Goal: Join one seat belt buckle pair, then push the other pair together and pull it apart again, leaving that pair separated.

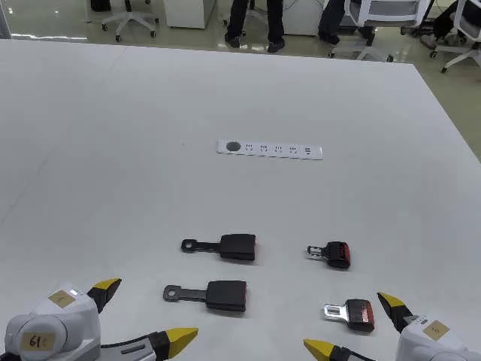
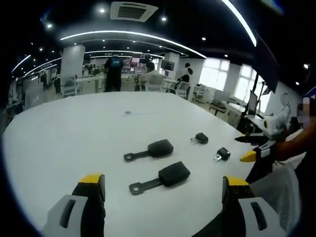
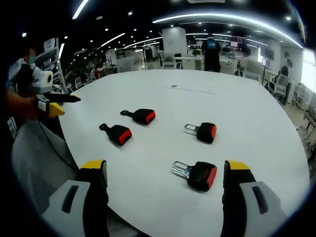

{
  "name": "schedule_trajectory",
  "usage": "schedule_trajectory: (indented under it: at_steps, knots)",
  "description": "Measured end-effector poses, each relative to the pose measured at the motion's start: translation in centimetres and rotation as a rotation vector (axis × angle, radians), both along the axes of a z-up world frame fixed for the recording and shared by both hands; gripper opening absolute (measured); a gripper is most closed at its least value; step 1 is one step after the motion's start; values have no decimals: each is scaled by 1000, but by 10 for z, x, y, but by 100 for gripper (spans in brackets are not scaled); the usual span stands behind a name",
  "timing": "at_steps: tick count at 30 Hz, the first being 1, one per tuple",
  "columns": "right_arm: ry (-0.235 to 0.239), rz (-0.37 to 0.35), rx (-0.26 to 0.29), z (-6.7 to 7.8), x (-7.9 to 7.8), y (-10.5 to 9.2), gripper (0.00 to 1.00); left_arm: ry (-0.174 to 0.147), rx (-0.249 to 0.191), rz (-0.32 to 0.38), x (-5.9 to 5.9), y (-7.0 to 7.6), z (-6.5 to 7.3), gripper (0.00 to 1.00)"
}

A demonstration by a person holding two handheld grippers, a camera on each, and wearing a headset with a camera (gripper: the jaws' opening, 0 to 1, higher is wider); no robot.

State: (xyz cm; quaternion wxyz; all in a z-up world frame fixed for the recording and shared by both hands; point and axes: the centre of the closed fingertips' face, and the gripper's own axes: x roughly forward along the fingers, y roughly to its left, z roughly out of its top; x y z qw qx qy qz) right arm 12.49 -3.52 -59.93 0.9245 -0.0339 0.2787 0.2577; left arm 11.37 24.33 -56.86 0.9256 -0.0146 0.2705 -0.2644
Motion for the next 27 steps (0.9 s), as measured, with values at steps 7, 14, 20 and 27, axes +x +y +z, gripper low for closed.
schedule_trajectory:
  at_steps: [7, 14, 20, 27]
  knots:
    - [-7, 8, 0, 1, 2, 2, 100, -6, 1, -1, 2, -1, 1, 100]
    - [-9, 13, 0, 1, 2, 3, 100, -9, -3, 0, 4, -2, 2, 100]
    - [-6, 8, 0, 0, 3, 1, 100, -5, -4, 3, 4, 2, -2, 100]
    - [-6, 6, -3, -1, 1, -1, 100, -7, -3, 6, 3, 0, 0, 100]
